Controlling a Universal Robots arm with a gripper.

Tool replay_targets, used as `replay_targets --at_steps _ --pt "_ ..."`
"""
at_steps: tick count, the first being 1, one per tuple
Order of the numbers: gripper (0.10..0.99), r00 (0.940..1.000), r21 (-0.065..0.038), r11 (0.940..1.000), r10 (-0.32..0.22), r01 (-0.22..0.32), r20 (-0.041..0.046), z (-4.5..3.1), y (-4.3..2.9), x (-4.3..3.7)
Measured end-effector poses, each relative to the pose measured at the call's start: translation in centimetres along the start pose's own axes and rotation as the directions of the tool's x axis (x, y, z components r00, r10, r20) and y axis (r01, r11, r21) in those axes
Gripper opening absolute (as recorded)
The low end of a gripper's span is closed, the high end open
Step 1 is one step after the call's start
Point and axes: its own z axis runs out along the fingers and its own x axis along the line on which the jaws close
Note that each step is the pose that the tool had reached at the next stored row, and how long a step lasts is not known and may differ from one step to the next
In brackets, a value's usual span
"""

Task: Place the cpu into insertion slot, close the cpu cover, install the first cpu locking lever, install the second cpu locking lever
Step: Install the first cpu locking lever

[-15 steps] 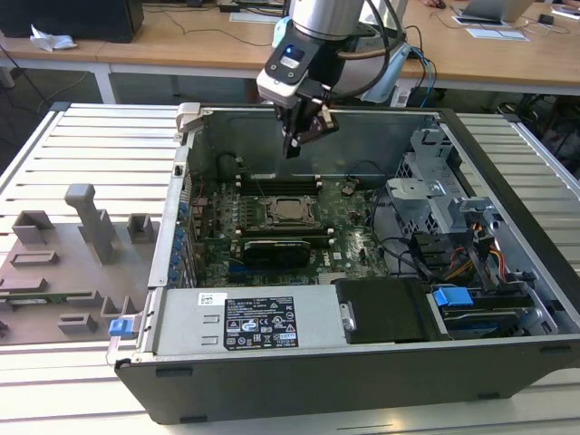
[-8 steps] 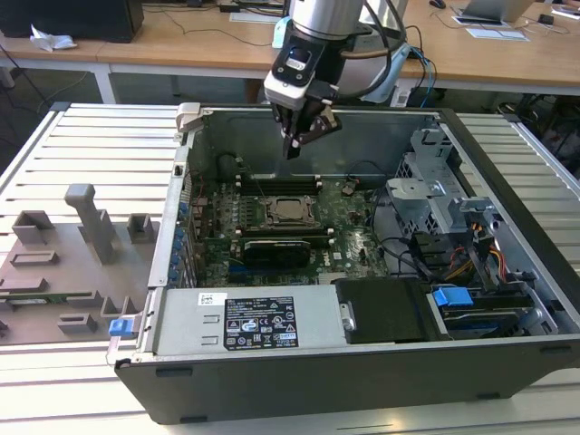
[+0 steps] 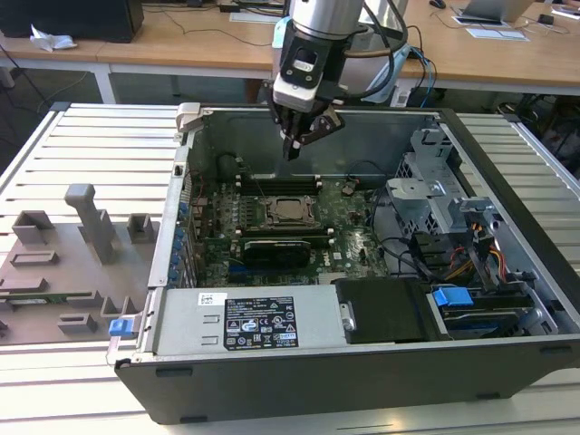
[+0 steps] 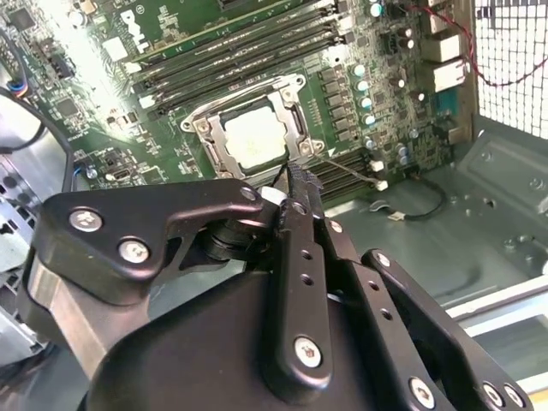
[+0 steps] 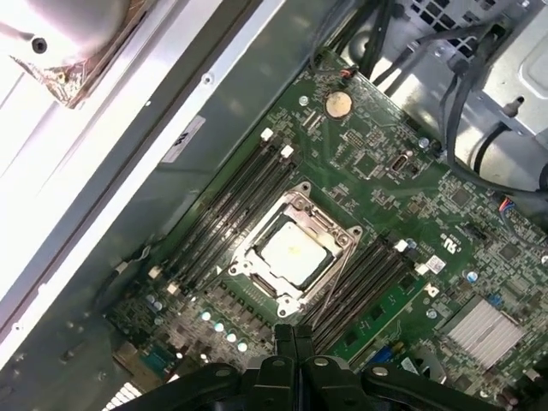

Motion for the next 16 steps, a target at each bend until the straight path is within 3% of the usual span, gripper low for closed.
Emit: replay_targets --at_steps 4,11,14,16 --pt "0.106 0.9992 0.004 0.9992 -0.040 0.040 0.0034 0.00 0.00 0.00" --pt "0.106 0.9896 0.014 0.9896 -0.143 0.143 0.0115 0.00 0.00 0.00" --pt "0.106 0.9813 0.019 0.9813 -0.192 0.192 0.0151 0.00 0.00 0.00" --pt "0.106 0.9714 0.023 0.9714 -0.237 0.236 0.0181 0.00 0.00 0.00"
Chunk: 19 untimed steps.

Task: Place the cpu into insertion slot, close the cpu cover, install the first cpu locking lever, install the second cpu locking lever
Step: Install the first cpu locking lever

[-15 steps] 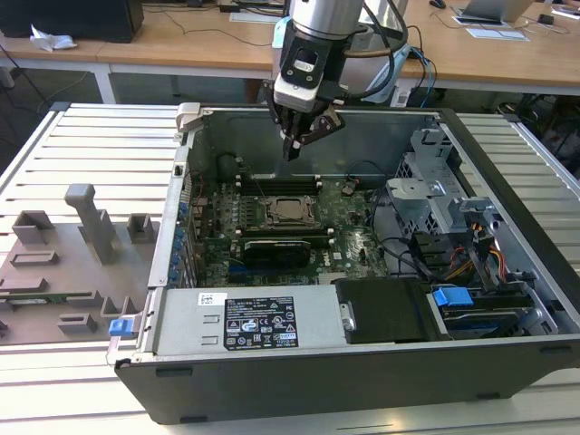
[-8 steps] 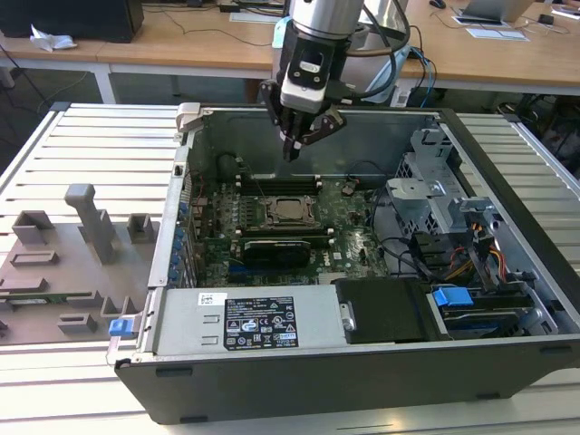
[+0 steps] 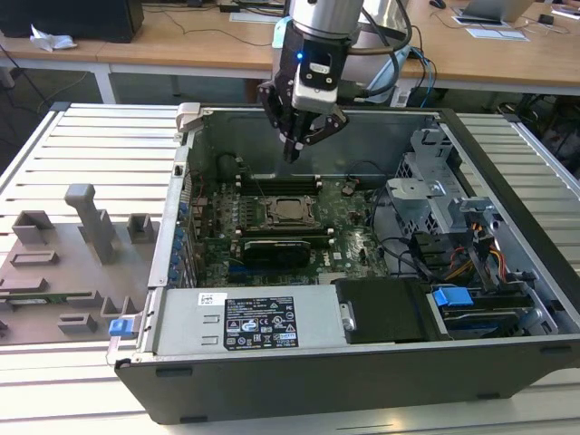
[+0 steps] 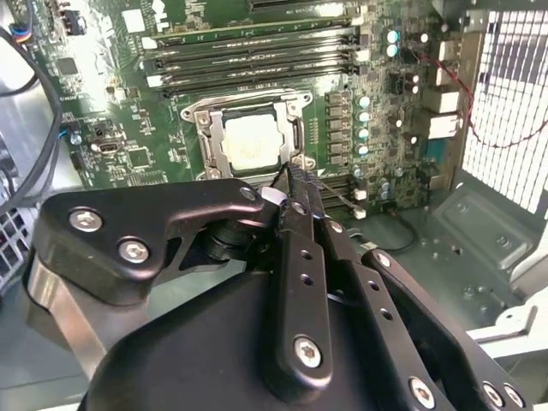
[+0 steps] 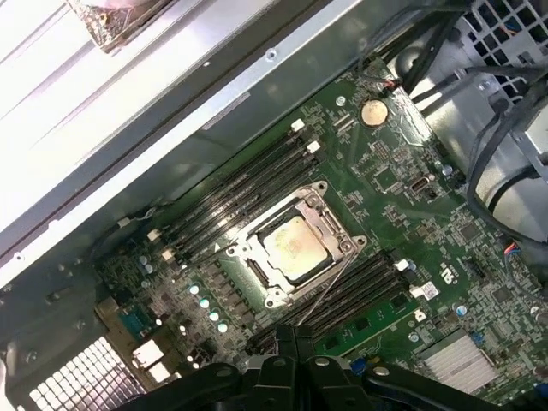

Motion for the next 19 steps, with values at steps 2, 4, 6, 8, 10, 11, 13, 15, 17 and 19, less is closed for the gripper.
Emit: replay_targets --at_steps 2,4,6,8,10,11,13,15,17,19 --pt "0.106 0.9996 0.003 0.9996 -0.030 0.030 0.0024 0.00 0.00 0.00" --pt "0.106 0.9978 -0.020 0.9977 -0.066 0.065 -0.0100 0.00 0.00 0.00" --pt "0.106 0.9936 -0.034 0.9932 -0.111 0.111 -0.0177 0.01 0.01 0.00" --pt "0.106 0.9888 -0.031 0.9885 -0.148 0.148 -0.0149 0.01 0.01 -0.01" --pt "0.106 0.9873 -0.029 0.9870 -0.158 0.158 -0.0139 0.00 0.00 -0.01" --pt "0.106 0.9873 -0.029 0.9870 -0.159 0.158 -0.0136 0.01 0.00 -0.01" --pt "0.106 0.9874 -0.039 0.9866 -0.158 0.158 0.0080 0.04 0.01 -0.01" --pt "0.106 0.9857 -0.067 0.9849 -0.155 0.160 0.0655 0.05 0.00 0.00" --pt "0.106 0.9852 -0.071 0.9846 -0.155 0.160 0.0737 0.06 0.01 0.00" --pt "0.106 0.9848 -0.071 0.9841 -0.158 0.163 0.0738 0.05 0.00 0.00"
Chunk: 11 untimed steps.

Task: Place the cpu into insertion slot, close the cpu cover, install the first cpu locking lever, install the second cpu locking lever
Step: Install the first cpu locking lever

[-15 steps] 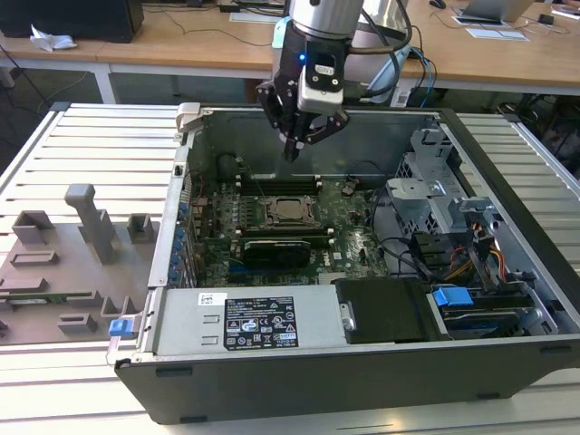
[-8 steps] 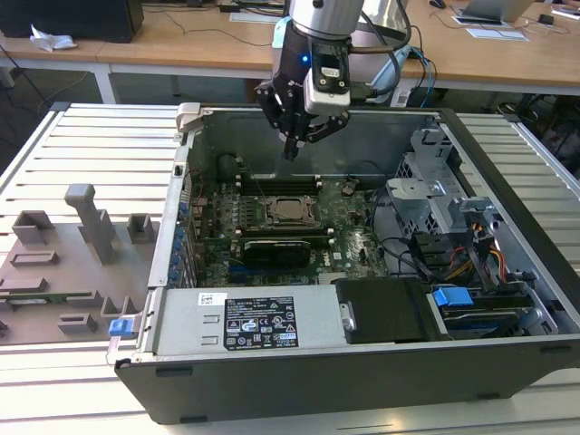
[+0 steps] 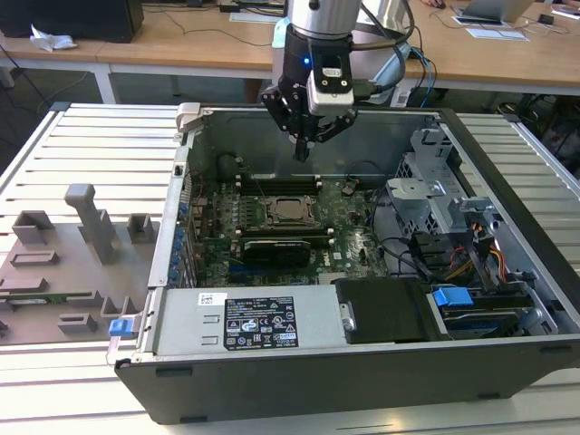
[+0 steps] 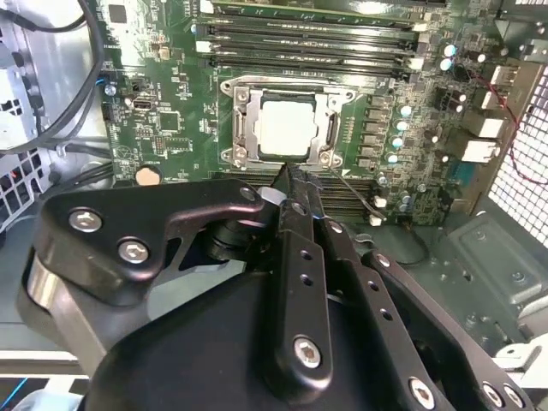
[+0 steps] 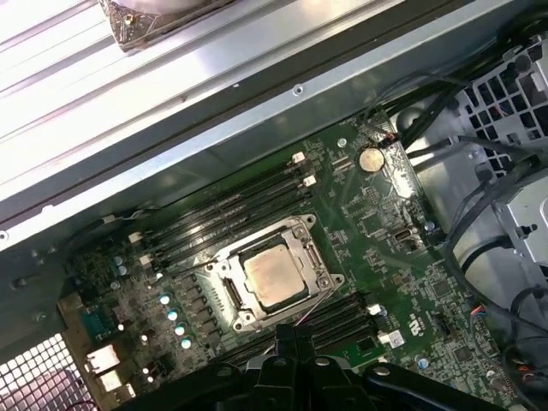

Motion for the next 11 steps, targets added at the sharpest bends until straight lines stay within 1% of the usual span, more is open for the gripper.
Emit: replay_targets --at_steps 1,2,4,5,6,9,11 --pt "0.106 1.0000 0.000 1.0000 -0.008 0.008 0.0000 0.00 0.00 0.00" --pt "0.106 0.9993 0.001 0.9993 -0.037 0.037 0.0000 -0.01 -0.01 0.00" --pt "0.106 0.9958 0.003 0.9958 -0.091 0.091 -0.0001 0.01 0.00 0.00" --pt "0.106 0.9908 0.004 0.9908 -0.135 0.135 -0.0002 0.01 0.00 0.00" --pt "0.106 0.9828 0.005 0.9828 -0.185 0.185 -0.0003 0.01 0.00 0.00" --pt "0.106 0.9750 0.006 0.9750 -0.222 0.222 -0.0005 0.01 0.00 0.00" --pt "0.106 0.9665 0.007 0.9665 -0.257 0.257 -0.0007 0.01 0.00 0.00"
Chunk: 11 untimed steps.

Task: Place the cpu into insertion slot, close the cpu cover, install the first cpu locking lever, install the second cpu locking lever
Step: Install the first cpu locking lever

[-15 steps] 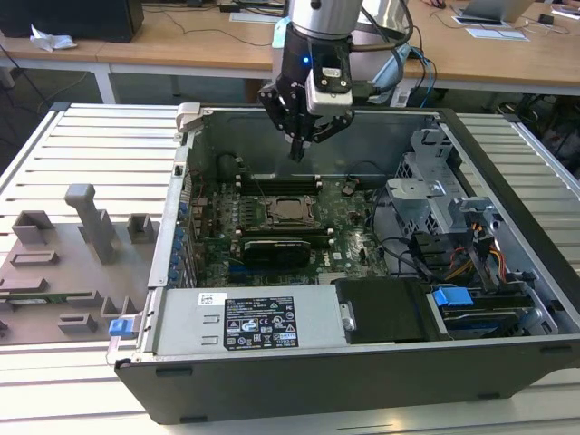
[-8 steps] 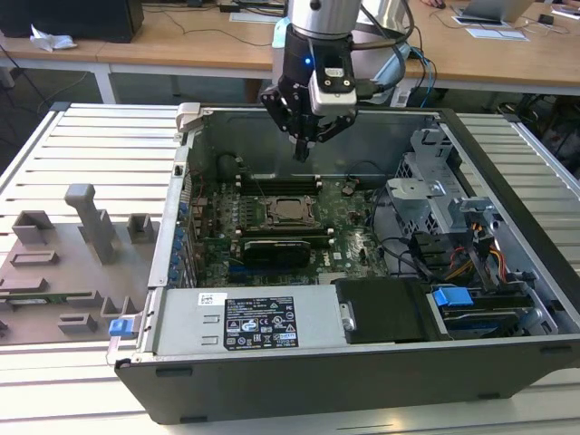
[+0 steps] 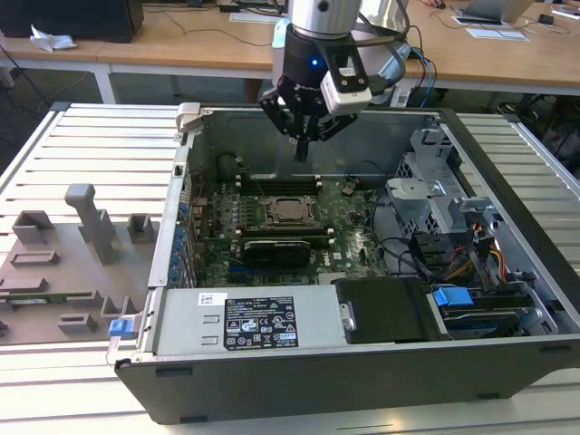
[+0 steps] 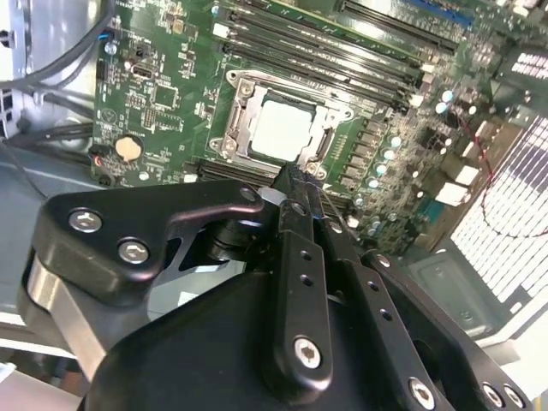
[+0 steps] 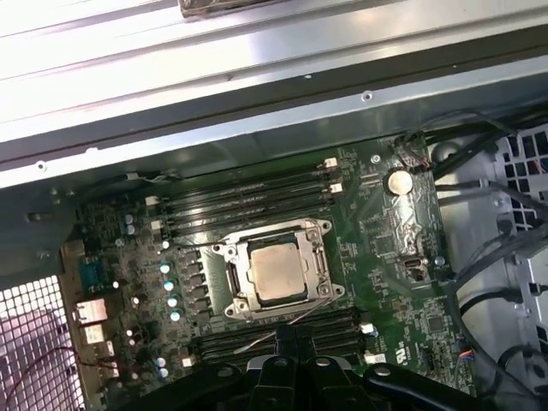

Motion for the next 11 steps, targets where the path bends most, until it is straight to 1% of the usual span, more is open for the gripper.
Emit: replay_targets --at_steps 3,5,7,8,11 --pt "0.106 0.9994 0.001 0.9994 -0.036 0.036 0.0000 0.00 0.00 0.00" --pt "0.106 0.9978 0.002 0.9978 -0.066 0.066 0.0000 0.00 0.00 0.00" --pt "0.106 0.9945 0.003 0.9945 -0.105 0.105 -0.0001 0.00 0.00 0.00" --pt "0.106 0.9916 0.003 0.9916 -0.129 0.129 -0.0001 0.00 0.00 0.00" --pt "0.106 0.9867 0.004 0.9867 -0.162 0.162 -0.0003 0.00 0.00 0.00"
